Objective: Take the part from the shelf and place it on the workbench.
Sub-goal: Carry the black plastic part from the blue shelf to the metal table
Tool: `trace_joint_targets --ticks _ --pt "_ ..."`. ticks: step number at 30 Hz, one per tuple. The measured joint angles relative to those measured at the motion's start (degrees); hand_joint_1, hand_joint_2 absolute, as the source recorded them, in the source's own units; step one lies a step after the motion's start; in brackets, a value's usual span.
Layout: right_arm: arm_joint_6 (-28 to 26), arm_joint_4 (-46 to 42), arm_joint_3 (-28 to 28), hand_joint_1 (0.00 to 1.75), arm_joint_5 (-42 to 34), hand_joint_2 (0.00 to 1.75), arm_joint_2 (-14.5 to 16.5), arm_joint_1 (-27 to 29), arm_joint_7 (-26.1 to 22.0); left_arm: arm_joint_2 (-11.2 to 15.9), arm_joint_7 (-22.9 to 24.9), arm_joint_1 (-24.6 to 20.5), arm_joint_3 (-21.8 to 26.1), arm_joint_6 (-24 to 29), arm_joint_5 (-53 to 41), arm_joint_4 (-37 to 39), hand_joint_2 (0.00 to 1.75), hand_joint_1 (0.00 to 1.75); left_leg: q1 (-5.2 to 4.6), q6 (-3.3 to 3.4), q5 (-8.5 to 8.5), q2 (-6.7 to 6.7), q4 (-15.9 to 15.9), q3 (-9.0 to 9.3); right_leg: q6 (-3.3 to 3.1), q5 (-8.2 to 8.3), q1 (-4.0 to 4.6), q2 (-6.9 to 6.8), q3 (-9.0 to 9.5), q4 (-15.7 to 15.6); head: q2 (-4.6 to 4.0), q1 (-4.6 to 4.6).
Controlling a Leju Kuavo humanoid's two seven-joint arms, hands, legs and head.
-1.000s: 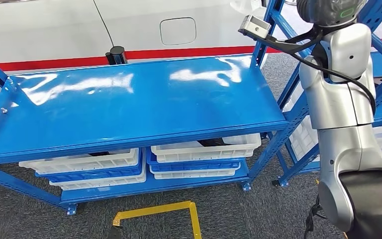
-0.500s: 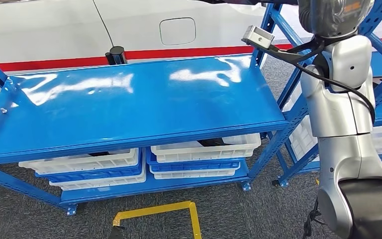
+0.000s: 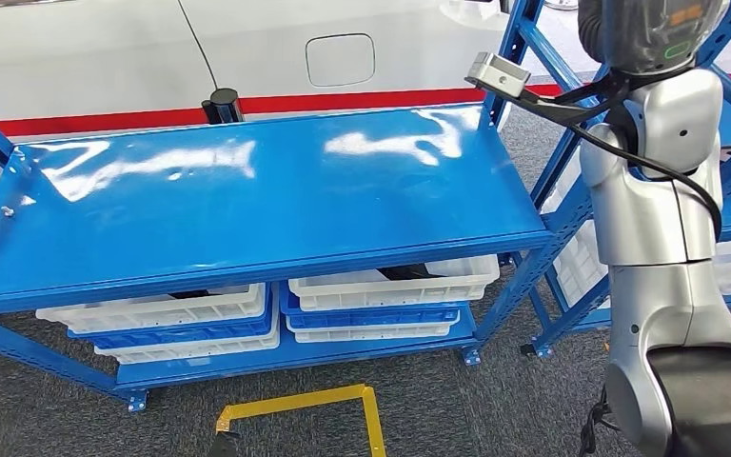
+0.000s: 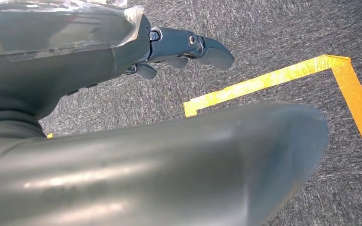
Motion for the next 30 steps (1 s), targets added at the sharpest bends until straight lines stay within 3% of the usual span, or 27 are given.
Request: trace_joint_targets --ticks 23,30 --pt "0.0 -5.3 -1.2 1.75 -1.3 1.75 0.3 4.2 -1.2 0.0 -0.8 0.0 0.1 0.0 1.0 0.0 0.0 0.0 0.0 0.0 0.0 -0.01 0.0 0.0 0.0 0.0 0.0 0.0 0.0 0.0 0.0 0.01" --pt "0.0 -10.1 -3.9 1.75 -6.9 1.75 0.4 8.2 -5.3 -0.1 -1.3 0.0 0.1 -0.4 1.9 0.0 0.0 0.0 0.0 0.0 -0.01 -0.02 0.0 -0.02 0.0 0.0 0.0 0.0 0.0 0.0 0.0 0.0"
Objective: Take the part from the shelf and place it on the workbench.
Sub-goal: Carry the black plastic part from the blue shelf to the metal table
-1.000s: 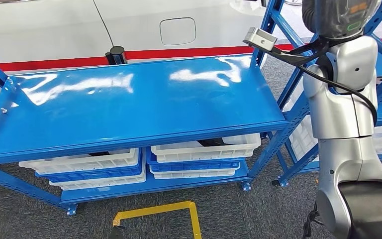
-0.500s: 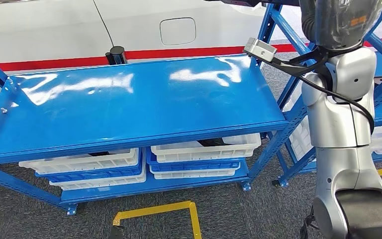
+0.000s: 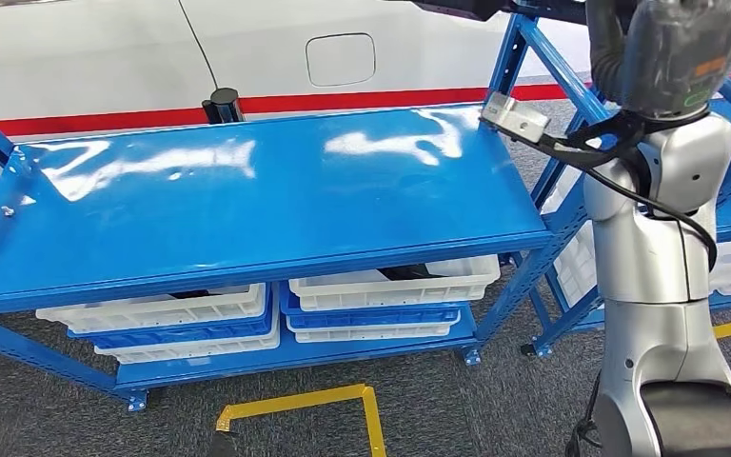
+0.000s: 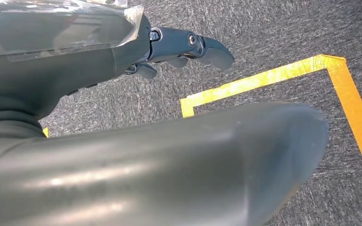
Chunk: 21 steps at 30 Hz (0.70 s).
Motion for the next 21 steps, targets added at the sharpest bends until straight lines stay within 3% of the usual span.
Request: trace_joint_targets --ticks 9,14,16,19,20,21 --pt "0.0 -2.9 -3.0 1.75 -0.3 1.75 2.4 3.0 -2.8 -0.1 1.5 -0.1 1.3 -1.0 2.0 0.0 0.0 0.0 -0.37 0.19 -0.1 0.01 0.1 -0.01 0.14 0.08 -0.43 0.0 0.01 -0.1 0.0 -0.01" --pt "0.1 -2.9 -3.2 1.75 -0.4 1.75 3.4 2.8 -3.7 0.0 1.5 -0.1 2.2 -1.0 2.8 0.0 0.0 0.0 -0.31 0.9 0.38 0.12 -0.3 0.12 0.61 0.07 -0.46 0.01 -0.21 0.0 0.0 -0.02" --pt "0.1 -2.9 -3.3 1.75 -0.4 1.75 3.5 2.4 -3.8 -0.1 1.4 -0.1 2.4 -0.9 2.8 0.0 0.0 0.0 0.12 1.43 0.96 0.31 -0.9 0.36 0.44 -1.64 -0.29 0.01 -1.79 3.1 0.0 0.07" --pt "0.1 -2.9 -3.6 1.75 -0.4 1.75 3.6 2.3 -3.9 -0.1 1.4 -0.2 2.5 -0.9 2.8 0.0 0.0 0.0 0.27 1.59 1.06 0.4 -1.0 0.4 -0.02 -5.44 -0.43 -0.01 -6.88 13.8 0.0 0.14" --pt "0.1 -2.9 -3.7 1.75 -0.4 1.75 3.6 2.5 -4.0 -0.1 1.4 -0.2 2.5 -0.9 2.8 0.0 0.0 0.0 0.3 1.53 1.0 0.39 -1.0 0.41 0.23 -5.62 -0.58 -0.02 -7.95 15.8 0.0 0.14" --pt "0.1 -2.9 -3.8 1.75 -0.4 1.75 3.7 2.6 -4.1 -0.1 1.4 -0.2 2.5 -0.9 2.8 0.0 0.0 0.0 0.37 1.4 0.91 0.37 -0.9 0.42 0.71 -4.93 -0.73 -0.04 -8.0 15.6 0.0 0.15"
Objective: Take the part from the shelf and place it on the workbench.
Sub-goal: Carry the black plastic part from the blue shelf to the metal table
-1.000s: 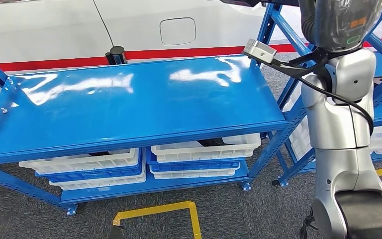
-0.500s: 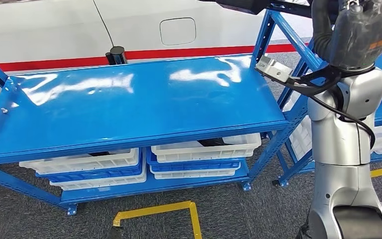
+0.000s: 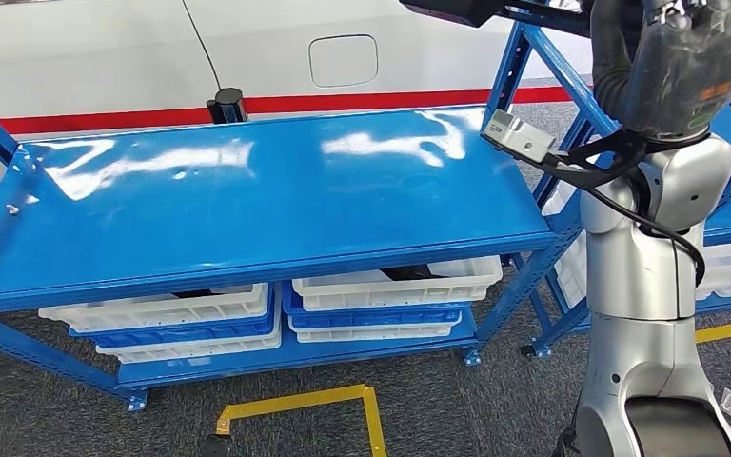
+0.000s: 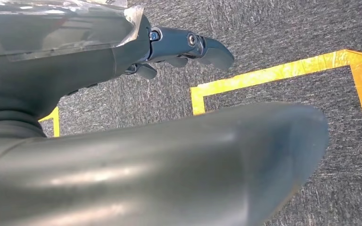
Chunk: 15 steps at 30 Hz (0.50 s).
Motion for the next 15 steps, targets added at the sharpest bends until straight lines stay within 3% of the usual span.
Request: trace_joint_targets --ticks 2,4,5,9,11,13,14,15 --pt "0.0 0.0 0.0 1.75 0.0 1.75 0.1 0.0 -0.1 0.0 -0.1 0.0 0.0 0.0 0.1 0.0 0.0 0.0 0.24 -0.52 -0.42 -0.05 0.4 0.01 1.25 3.04 -0.36 -0.1 2.79 -6.3 0.0 0.01" --pt "0.0 0.0 0.0 1.75 0.2 1.75 0.2 -0.1 -0.1 0.0 -0.2 0.0 0.0 0.0 0.2 0.0 0.0 0.0 0.27 -1.25 -1.01 -0.09 1.0 -0.28 1.69 4.98 -0.33 0.01 6.14 -12.6 0.0 0.05" --pt "0.0 0.0 0.0 1.75 0.3 1.75 0.3 -0.1 -0.1 0.0 -0.3 0.0 0.1 0.0 0.3 0.0 0.0 0.0 0.18 -1.54 -1.21 -0.12 1.3 -0.43 1.46 5.14 -0.28 0.1 6.92 -14.0 0.0 0.08" --pt "0.0 0.0 -0.1 1.75 0.5 1.75 0.6 -0.1 -0.1 0.1 -0.4 0.0 0.3 0.0 0.4 0.0 0.0 0.0 0.32 -2.4 -2.29 -0.09 2.6 -1.17 0.18 4.8 -0.54 0.35 6.9 -14.3 0.0 -0.14" --pt "0.0 0.0 -0.1 1.75 0.6 1.75 1.0 -0.3 -0.1 0.1 -0.5 -0.1 0.4 0.0 0.4 0.0 0.0 0.0 0.65 -3.19 -5.3 0.06 7.5 -3.42 -0.61 4.81 -0.81 0.32 6.93 -14.4 0.0 -0.37" --pt "0.0 0.0 -0.1 1.75 0.7 1.75 1.4 -0.5 -0.1 0.1 -0.5 0.0 0.5 0.0 0.5 0.0 0.0 0.0 1.0 -3.77 -8.68 0.12 15.3 -7.11 -1.02 4.81 -0.72 0.26 6.85 -14.4 0.0 -0.51" --pt "0.0 0.0 -0.1 1.75 0.9 1.75 1.5 -0.6 -0.1 0.1 -0.6 0.0 0.5 0.1 0.6 0.0 0.0 0.0 1.15 -3.94 -9.3 0.14 18.1 -8.5 -1.07 4.84 -0.7 0.22 6.83 -14.4 0.0 -0.51" --pt "0.0 0.0 0.0 1.75 0.9 1.75 1.7 -0.6 -0.1 0.1 -0.6 0.1 0.6 0.1 0.6 0.0 0.0 0.0 1.3 -4.04 -8.72 0.18 18.7 -8.94 -1.11 4.87 -0.69 0.17 6.83 -14.4 -0.01 -0.5"
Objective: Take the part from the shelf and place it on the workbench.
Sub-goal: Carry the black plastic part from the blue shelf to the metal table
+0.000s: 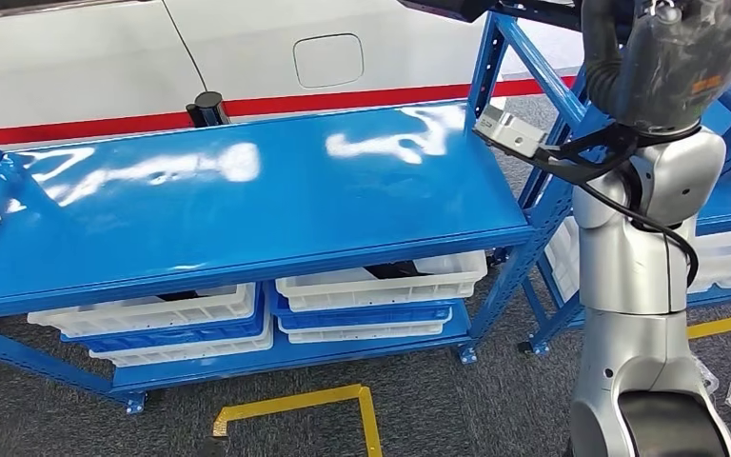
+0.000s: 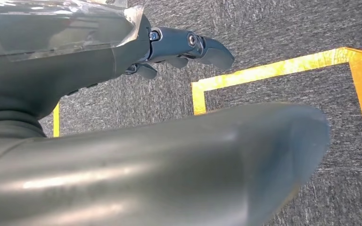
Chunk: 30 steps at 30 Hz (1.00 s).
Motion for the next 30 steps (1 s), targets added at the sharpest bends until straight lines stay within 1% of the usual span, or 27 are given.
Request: trace_joint_targets --ticks 1,3,4,5,6,7,9,10,11,12,13,14,15,16,17,18,19,20,21,22,23,24,25,26,28,29,30 --pt "0.0 0.0 0.0 1.75 0.0 1.75 0.1 -0.1 0.0 0.0 0.0 0.0 0.0 0.0 0.0 0.0 0.0 0.0 0.14 -0.04 1.59 0.05 -1.6 0.65 -0.02 0.04 -0.02 -0.03 0.01 0.0 0.0 -0.01" --pt "0.0 0.0 0.0 1.75 -0.1 1.75 0.3 -0.4 0.0 0.0 -0.1 0.0 0.1 0.1 0.1 0.0 0.0 0.0 0.44 -0.04 5.59 0.12 -9.2 4.31 0.06 0.13 0.01 -0.04 0.0 0.0 0.0 -0.02" --pt "0.0 0.0 0.0 1.75 -0.2 1.75 0.3 -0.6 0.0 0.0 -0.1 0.0 0.1 0.1 0.2 0.0 0.0 0.0 0.45 0.0 6.79 0.09 -12.6 6.16 0.22 0.23 0.14 -0.03 -0.1 0.1 0.0 -0.02" --pt "0.0 0.0 0.1 1.75 -0.3 1.75 0.4 -0.8 -0.1 0.0 -0.1 0.0 0.1 0.1 0.2 0.0 0.0 0.0 0.42 0.06 7.32 0.06 -14.9 7.3 0.49 0.4 0.31 -0.02 -0.22 0.1 0.0 0.02" --pt "0.0 0.0 0.1 1.75 -0.4 1.75 0.4 -1.0 -0.2 0.0 -0.1 0.0 0.1 0.1 0.3 0.0 0.0 0.0 0.29 0.16 7.33 0.01 -15.9 7.75 0.83 0.62 0.45 -0.04 -0.35 0.1 0.0 0.03" --pt "0.0 0.0 0.1 1.75 -0.5 1.75 0.4 -1.1 -0.3 0.0 -0.1 0.0 0.1 0.2 0.4 0.0 0.0 0.0 0.09 0.41 7.44 -0.04 -16.1 7.73 1.24 0.9 0.51 -0.06 -0.43 -0.1 0.01 0.08" --pt "0.0 0.0 0.1 1.75 -0.6 1.75 0.3 -1.1 -0.5 -0.1 -0.1 0.0 0.2 0.2 0.4 0.0 0.0 0.0 0.07 1.37 8.06 0.02 -16.5 7.47 1.81 0.67 0.45 -0.18 -1.02 0.3 0.0 0.12" --pt "0.0 0.0 0.1 1.75 -0.7 1.75 0.3 -1.1 -0.6 -0.1 -0.1 0.0 0.2 0.2 0.4 0.0 0.0 0.0 0.1 1.91 8.43 0.07 -16.8 7.35 1.79 -0.21 0.47 -0.22 -1.73 1.6 0.01 0.16" --pt "0.0 0.0 0.1 1.75 -0.7 1.75 0.3 -1.1 -0.8 -0.1 -0.1 0.0 0.2 0.2 0.4 0.0 0.0 0.0 0.13 2.4 8.79 0.14 -17.0 7.19 1.55 -1.73 0.52 -0.25 -2.99 4.3 0.01 0.18" --pt "0.0 0.0 0.1 1.75 -0.7 1.75 0.3 -1.1 -0.8 -0.1 -0.1 0.0 0.2 0.2 0.4 0.0 0.0 0.0 -0.01 2.7 9.0 0.14 -17.0 6.94 1.24 -3.56 0.6 -0.25 -4.5 8.1 0.01 0.21" --pt "0.0 0.0 0.1 1.75 -0.8 1.75 0.3 -1.0 -0.9 -0.1 -0.2 0.0 0.2 0.2 0.5 0.0 0.0 0.0 -0.15 2.91 9.18 0.16 -17.0 6.67 1.02 -5.25 0.65 -0.24 -6.1 12.2 0.01 0.21" --pt "0.0 0.0 0.1 1.75 -0.8 1.75 0.3 -0.9 -1.0 -0.1 -0.2 0.1 0.2 0.2 0.5 0.0 0.0 0.0 -0.29 3.05 9.32 0.16 -17.0 6.46 0.99 -6.4 0.69 -0.24 -7.25 15.5 0.01 0.2" --pt "0.0 0.0 0.1 1.75 -0.8 1.75 0.3 -0.8 -1.1 -0.1 -0.2 0.1 0.2 0.2 0.5 0.0 0.0 0.0 -0.43 3.13 9.44 0.14 -16.9 6.32 1.13 -6.74 0.7 -0.24 -7.41 16.7 0.01 0.2" --pt "0.0 0.0 0.1 1.75 -0.8 1.75 0.3 -0.7 -1.2 -0.1 -0.2 0.2 0.2 0.2 0.5 0.0 0.0 0.0 -0.54 3.15 9.52 0.09 -16.9 6.26 1.38 -6.24 0.74 -0.25 -6.41 15.5 0.01 0.21" --pt "0.0 0.0 0.1 1.75 -0.8 1.75 0.3 -0.7 -1.2 -0.1 -0.3 0.2 0.3 0.2 0.5 0.0 0.0 0.0 -0.63 3.15 9.56 0.04 -16.9 6.25 1.63 -5.09 0.8 -0.25 -4.35 12.2 0.01 0.22" --pt "0.0 0.0 0.1 1.75 -0.8 1.75 0.3 -0.8 -1.2 -0.1 -0.3 0.2 0.3 0.2 0.5 0.0 0.0 0.0 -0.71 3.12 9.59 0.01 -16.8 6.23 1.68 -3.87 0.94 -0.26 -1.85 7.8 0.01 0.24" --pt "0.0 0.0 0.1 1.75 -0.8 1.75 0.4 -0.9 -1.3 -0.1 -0.3 0.2 0.3 0.2 0.5 0.0 0.0 0.0 -0.89 3.02 9.62 -0.01 -16.7 6.12 1.62 -2.89 1.18 -0.29 0.38 3.8 0.01 0.22" --pt "0.0 0.0 0.1 1.75 -0.8 1.75 0.4 -1.0 -1.3 -0.2 -0.4 0.2 0.3 0.2 0.5 0.0 0.0 0.0 -1.03 2.86 9.68 0.0 -16.6 5.95 1.39 -2.25 1.39 -0.3 1.87 1.0 0.01 0.19" --pt "0.0 0.0 0.1 1.75 -0.8 1.75 0.5 -1.0 -1.4 -0.2 -0.4 0.1 0.3 0.2 0.5 0.1 0.0 0.0 -1.15 2.68 9.75 0.04 -16.5 5.77 1.13 -2.06 1.58 -0.31 2.51 -0.2 0.01 0.16" --pt "0.0 0.0 0.2 1.75 -0.8 1.75 0.6 -0.9 -1.4 -0.2 -0.4 0.1 0.3 0.2 0.5 0.1 0.0 0.0 -1.26 2.47 9.85 0.07 -16.5 5.63 1.0 -1.99 1.7 -0.31 2.6 -0.4 0.01 0.14" --pt "0.0 0.0 0.2 1.75 -0.7 1.75 0.6 -0.9 -1.5 -0.2 -0.4 0.2 0.3 0.2 0.5 0.1 0.0 0.0 -1.26 2.25 9.86 0.1 -16.5 5.53 0.74 -1.82 1.44 -0.29 2.53 -0.4 0.01 0.13" --pt "0.0 0.0 0.2 1.75 -0.7 1.75 0.6 -0.9 -1.6 -0.3 -0.4 0.2 0.3 0.2 0.5 0.1 0.0 0.0 -1.22 1.97 9.51 0.09 -16.2 5.39 0.54 -1.68 1.13 -0.3 2.53 -0.6 0.01 0.14" --pt "0.0 0.0 0.1 1.75 -0.6 1.75 0.7 -0.9 -1.6 -0.3 -0.4 0.2 0.3 0.2 0.5 0.1 0.0 0.0 -1.15 1.62 8.59 0.07 -15.1 4.98 0.26 -1.5 0.8 -0.34 2.52 -0.7 0.01 0.07" --pt "0.0 0.0 0.1 1.75 -0.6 1.75 0.8 -0.9 -1.7 -0.2 -0.4 0.1 0.3 0.2 0.5 0.1 0.0 0.0 -1.01 1.23 6.99 0.06 -12.9 4.06 -0.03 -1.31 0.47 -0.38 2.48 -0.8 0.01 0.0" --pt "0.0 0.0 0.1 1.75 -0.6 1.75 1.0 -0.8 -1.7 -0.2 -0.4 0.2 0.3 0.2 0.5 0.1 0.0 0.0 -0.56 0.51 2.81 0.07 -5.1 0.85 -0.33 -1.08 0.4 -0.48 2.21 -0.8 0.0 -0.15" --pt "0.0 0.0 0.1 1.75 -0.6 1.75 1.1 -0.7 -1.7 -0.2 -0.4 0.2 0.3 0.2 0.5 0.1 0.0 0.0 -0.28 0.24 1.39 0.08 -1.5 -0.68 -0.35 -0.98 0.38 -0.51 2.05 -0.8 0.0 -0.15" --pt "0.0 0.0 0.2 1.75 -0.6 1.75 1.1 -0.7 -1.7 -0.1 -0.4 0.2 0.3 0.2 0.5 0.1 0.0 0.0 -0.01 0.01 1.02 0.09 0.4 -1.45 -0.31 -0.88 0.32 -0.53 1.92 -0.8 0.0 -0.15"
